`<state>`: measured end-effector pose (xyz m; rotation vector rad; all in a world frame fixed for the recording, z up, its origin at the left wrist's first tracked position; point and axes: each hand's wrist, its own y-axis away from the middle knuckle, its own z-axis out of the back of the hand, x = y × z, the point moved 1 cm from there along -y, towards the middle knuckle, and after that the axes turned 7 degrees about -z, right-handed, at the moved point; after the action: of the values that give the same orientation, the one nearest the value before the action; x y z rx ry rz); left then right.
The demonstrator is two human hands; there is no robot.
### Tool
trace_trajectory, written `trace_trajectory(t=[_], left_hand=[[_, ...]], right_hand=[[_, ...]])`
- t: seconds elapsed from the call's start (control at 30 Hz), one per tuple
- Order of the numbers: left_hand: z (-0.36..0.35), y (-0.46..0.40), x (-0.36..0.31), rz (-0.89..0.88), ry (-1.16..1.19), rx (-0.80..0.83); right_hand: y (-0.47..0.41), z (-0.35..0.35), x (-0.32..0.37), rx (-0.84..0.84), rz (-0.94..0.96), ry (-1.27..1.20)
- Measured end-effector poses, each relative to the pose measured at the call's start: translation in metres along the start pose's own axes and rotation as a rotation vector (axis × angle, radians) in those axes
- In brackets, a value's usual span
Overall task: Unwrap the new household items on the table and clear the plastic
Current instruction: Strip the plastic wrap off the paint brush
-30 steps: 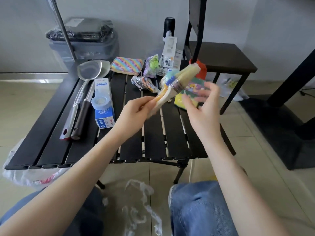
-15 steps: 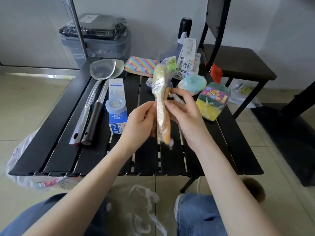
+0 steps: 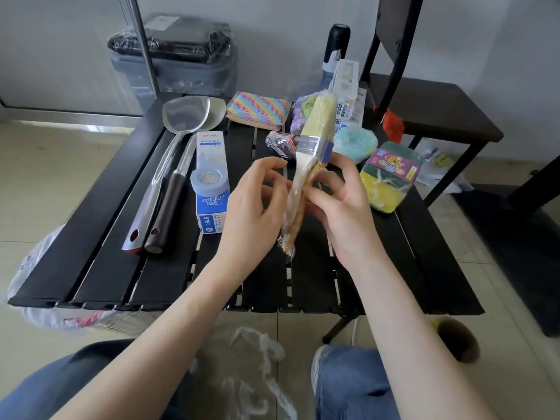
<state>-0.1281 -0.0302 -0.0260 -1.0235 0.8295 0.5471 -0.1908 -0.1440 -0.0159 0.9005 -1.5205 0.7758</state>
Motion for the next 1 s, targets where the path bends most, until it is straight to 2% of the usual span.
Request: trace_trajectory(t=[0.17, 0.37, 0.57, 0.83, 1.0], left_hand=[[0.005, 0.006, -0.005, -0.151, -0.208, -0.029], [0.014, 0.003, -0.008, -0.138, -0.249, -0.107], [0.015, 0.002, -0.003, -0.082, -0.255, -0.070], [0.014, 0.001, -0.002, 0.146, 0.057, 0.191], [0.008, 0.006, 0.001, 0.173, 0.102, 0.189]], right_hand=[[0.005, 0.000, 0.001, 0.047, 0.029, 0.042], [0.007, -0.005, 0.004, 0.054, 0.082, 0.103], [0.005, -0.005, 0.004, 0.001, 0.073, 0.107], [0.003, 0.000, 0.005, -0.132, 0.063, 0.077], [0.000, 0.005, 0.007, -0.211, 0.031, 0.003]])
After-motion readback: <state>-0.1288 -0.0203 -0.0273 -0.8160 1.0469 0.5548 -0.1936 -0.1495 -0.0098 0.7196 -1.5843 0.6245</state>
